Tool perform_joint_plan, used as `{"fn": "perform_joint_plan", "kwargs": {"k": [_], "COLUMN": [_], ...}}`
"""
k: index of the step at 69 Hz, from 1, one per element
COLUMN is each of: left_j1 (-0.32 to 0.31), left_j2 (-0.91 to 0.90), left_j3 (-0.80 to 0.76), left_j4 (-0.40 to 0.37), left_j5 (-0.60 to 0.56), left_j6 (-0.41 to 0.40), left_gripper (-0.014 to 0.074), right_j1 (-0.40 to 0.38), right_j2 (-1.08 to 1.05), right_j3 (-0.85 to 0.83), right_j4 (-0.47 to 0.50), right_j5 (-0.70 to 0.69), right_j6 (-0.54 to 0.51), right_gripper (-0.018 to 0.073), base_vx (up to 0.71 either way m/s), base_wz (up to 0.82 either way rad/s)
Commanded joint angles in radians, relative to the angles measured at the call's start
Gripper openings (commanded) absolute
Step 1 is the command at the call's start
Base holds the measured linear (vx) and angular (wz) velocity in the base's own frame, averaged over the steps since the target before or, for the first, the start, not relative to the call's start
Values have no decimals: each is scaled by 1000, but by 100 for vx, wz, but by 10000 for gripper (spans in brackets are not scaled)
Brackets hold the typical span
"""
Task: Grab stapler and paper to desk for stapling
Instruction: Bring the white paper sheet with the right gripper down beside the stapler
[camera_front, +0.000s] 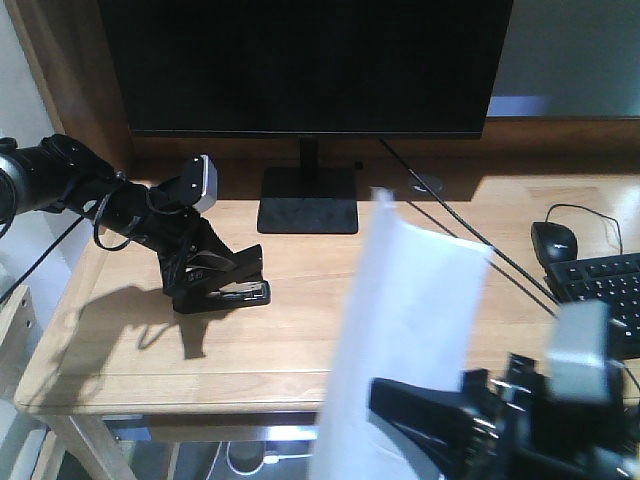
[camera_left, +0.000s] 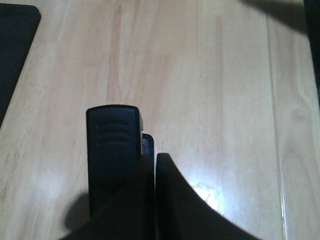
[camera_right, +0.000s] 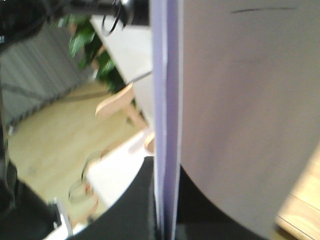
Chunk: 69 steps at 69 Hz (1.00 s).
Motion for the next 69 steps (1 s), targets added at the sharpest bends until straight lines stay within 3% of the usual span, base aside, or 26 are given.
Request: {"fn": "perform_joint_plan", "kwargs": {"k": [1,17,36,69], "left_j1": [-3,-3,-3,-3], "left_j2": [-66,-66,-66,-66], "left_j3": [-29,-29,-29,-29], "left_j4": [-54,-54,-54,-54], "left_j5": [15,15,15,15], "left_j6": [-10,-10,-10,-10], "left_gripper": [-6,-6,-6,-6], "right_j1": [2,2,2,2], "right_j2": [104,312,515,721], "right_j3": [-116,-268,-369,-467], "right_j4": [-99,-139,-96,-61], "right_j5": [-57,67,308,417], "right_j6": [46,44,30,11], "right_gripper": [-3,-3,-3,-3], "base_vx": [0,0,0,0], "base_wz": [0,0,0,0]}}
